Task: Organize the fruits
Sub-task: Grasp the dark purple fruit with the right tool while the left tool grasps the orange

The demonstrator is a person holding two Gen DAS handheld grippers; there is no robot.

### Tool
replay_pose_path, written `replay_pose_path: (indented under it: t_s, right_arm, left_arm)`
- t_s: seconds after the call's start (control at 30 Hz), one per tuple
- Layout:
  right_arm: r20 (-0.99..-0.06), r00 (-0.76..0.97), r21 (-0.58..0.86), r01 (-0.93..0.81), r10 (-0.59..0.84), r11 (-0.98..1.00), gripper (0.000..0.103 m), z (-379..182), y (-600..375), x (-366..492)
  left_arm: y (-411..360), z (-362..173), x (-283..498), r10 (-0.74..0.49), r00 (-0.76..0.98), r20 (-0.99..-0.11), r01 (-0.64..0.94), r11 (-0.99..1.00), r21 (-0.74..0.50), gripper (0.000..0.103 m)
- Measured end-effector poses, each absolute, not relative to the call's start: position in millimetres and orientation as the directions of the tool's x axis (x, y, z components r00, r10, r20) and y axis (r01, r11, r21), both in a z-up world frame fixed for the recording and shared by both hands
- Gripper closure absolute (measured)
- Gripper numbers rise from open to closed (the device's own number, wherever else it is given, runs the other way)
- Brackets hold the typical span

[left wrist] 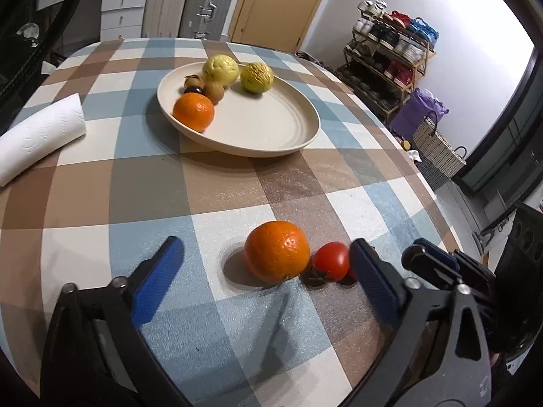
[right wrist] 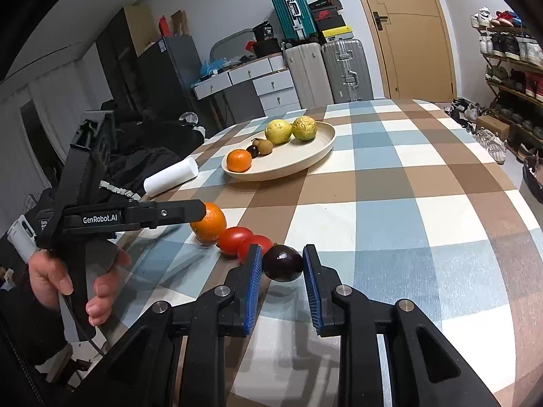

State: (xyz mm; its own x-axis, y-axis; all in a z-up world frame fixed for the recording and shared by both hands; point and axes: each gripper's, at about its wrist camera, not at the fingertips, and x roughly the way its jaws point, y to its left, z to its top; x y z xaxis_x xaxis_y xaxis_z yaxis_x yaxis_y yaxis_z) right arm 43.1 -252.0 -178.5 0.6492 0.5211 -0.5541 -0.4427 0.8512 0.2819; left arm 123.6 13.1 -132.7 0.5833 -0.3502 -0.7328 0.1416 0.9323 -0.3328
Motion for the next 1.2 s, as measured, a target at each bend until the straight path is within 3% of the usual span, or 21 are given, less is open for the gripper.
replay_pose_path:
  t_s: [0.33,0.43,0.5,1.2]
  right_arm:
    - [-0.565,0.634,0.306,-0.433,0.528,0.848,0.078,-183.7,-254.9,54.3]
    - [-0.564,0.632,0.314,-0.431,0.531,0.846,0.078,-183.3,-255.7,56.1]
    - [-0.564,0.628,0.312,-0.439,0.536,0.843,0.078,-183.7,-254.6,57.2]
    - [-0.563,0.632,0.308,-0.437,0.532,0.845,0.078,-177.7,-252.5,61.0]
  left_arm:
    - [9.4,-140.8,129.6,-0.41,0.543,-0.733,0.182,0.909,-0.375,0.038]
    - [10.4,-143.4,132.0,-0.428,0.527,-0.734,0.185,0.901,-0.392,0.05]
    - [10.7,-143.1,133.0,-0.44,0.522,-0.73,0.194,0.895,-0.401,0.065]
    - [19.2,-113.2,125.0,-0.427,0.566,-0.705,0.233,0.903,-0.36,0.065]
